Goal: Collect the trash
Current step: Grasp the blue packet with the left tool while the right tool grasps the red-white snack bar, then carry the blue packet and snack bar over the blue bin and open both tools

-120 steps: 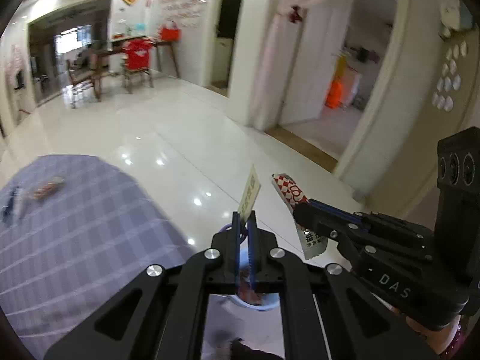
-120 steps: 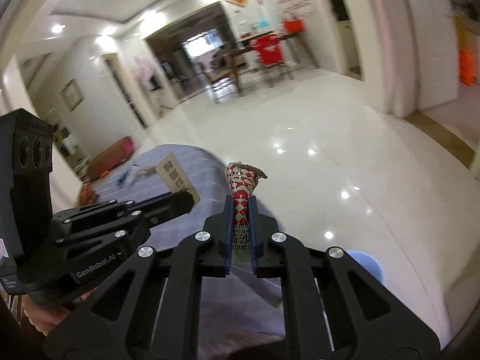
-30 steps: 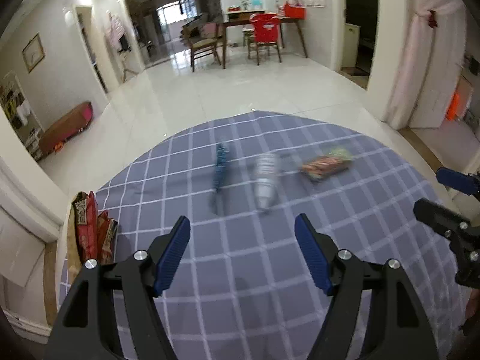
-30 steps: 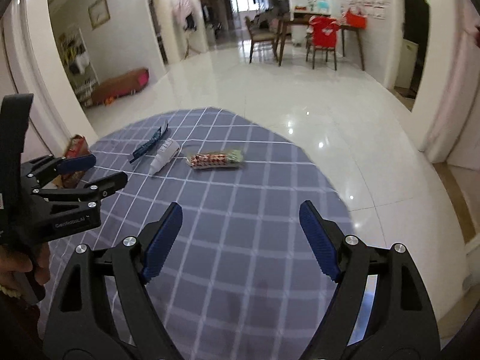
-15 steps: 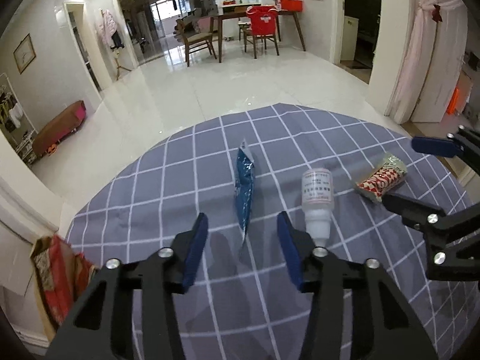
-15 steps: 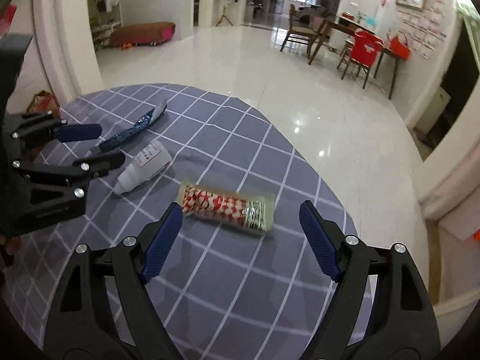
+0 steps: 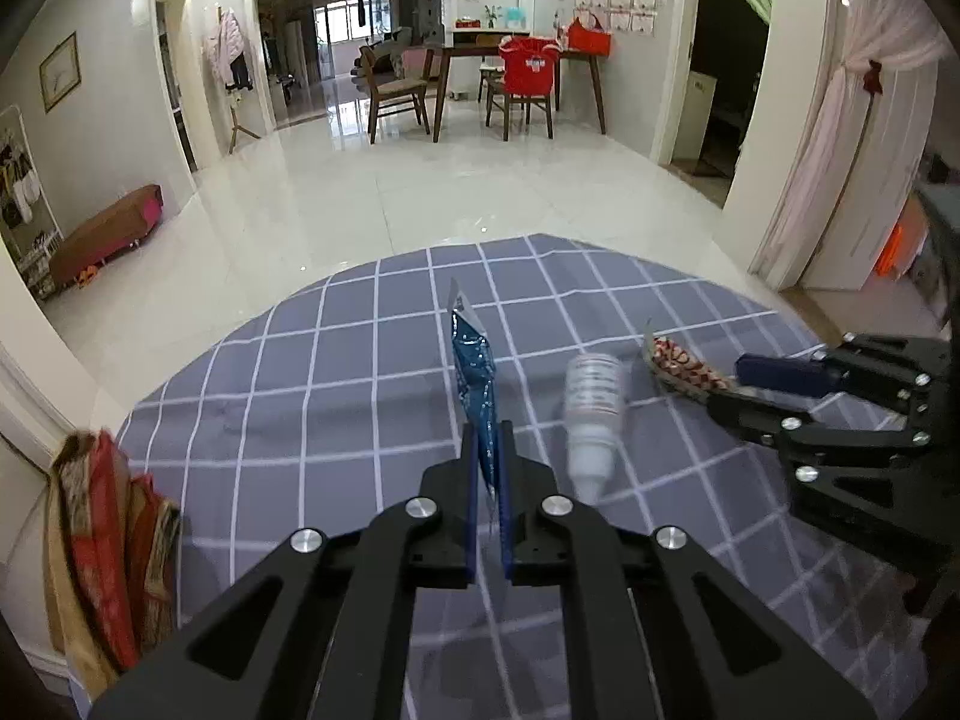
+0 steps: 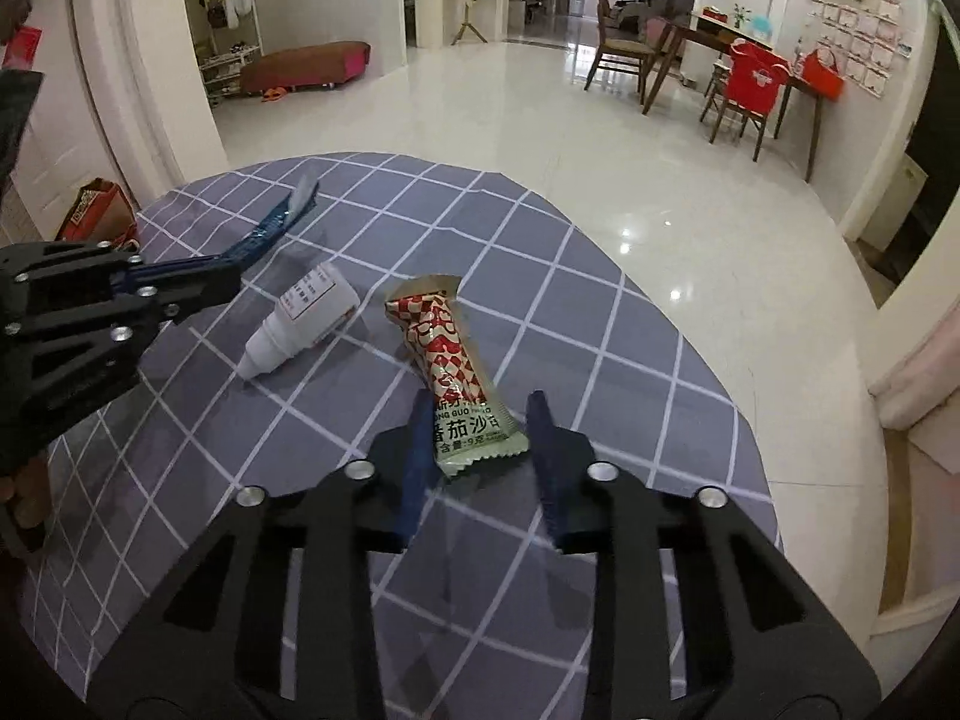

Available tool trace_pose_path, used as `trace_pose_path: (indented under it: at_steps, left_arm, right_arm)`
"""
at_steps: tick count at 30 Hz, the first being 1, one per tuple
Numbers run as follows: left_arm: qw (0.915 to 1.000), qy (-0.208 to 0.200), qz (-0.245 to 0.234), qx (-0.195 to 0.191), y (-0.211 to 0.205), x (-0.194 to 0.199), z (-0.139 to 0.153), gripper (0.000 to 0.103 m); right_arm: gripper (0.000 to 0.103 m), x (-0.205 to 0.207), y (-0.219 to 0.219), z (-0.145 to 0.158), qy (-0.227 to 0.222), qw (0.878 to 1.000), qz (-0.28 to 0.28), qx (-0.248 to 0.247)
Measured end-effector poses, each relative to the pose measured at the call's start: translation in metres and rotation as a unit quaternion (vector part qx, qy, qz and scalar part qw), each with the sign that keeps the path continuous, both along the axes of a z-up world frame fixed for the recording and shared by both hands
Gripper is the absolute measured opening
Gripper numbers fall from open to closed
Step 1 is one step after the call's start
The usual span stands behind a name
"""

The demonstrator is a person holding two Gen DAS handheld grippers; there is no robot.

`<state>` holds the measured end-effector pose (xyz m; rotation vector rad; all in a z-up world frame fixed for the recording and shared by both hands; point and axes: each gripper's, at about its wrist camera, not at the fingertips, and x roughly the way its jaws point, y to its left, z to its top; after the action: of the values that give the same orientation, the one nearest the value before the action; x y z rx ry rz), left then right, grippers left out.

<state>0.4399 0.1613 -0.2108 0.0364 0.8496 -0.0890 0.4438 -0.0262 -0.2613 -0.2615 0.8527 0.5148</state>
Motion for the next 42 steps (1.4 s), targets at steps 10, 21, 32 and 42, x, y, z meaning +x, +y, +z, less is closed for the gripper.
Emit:
trace_pose_path:
  at_steps: [10, 21, 32, 42]
  left_arm:
    - [0.9994, -0.017, -0.012, -0.029, -0.02, -0.053, 0.026, 0.006]
    - [0.9942, -0.049, -0.085, -0.044, -0.115, -0.112, 0.067, 0.006]
    - [0.9725, -0.041, -0.225, -0.045, -0.279, -0.166, 0.065, 0.006]
    - [0.9511, 0.005, -0.308, -0.022, -0.398, -0.182, 0.015, 0.006]
  right_arm:
    - [0.012, -0.051, -0.024, 0.015, 0.019, 0.997, -0.016, 0.069]
    - [0.012, -0.138, -0.111, 0.059, -0.023, 0.984, -0.091, 0.149]
    - [0.012, -0.227, -0.281, 0.058, -0.047, 0.95, -0.23, 0.207]
    - [0.013, -0.268, -0.381, 0.011, -0.028, 0.92, -0.324, 0.219]
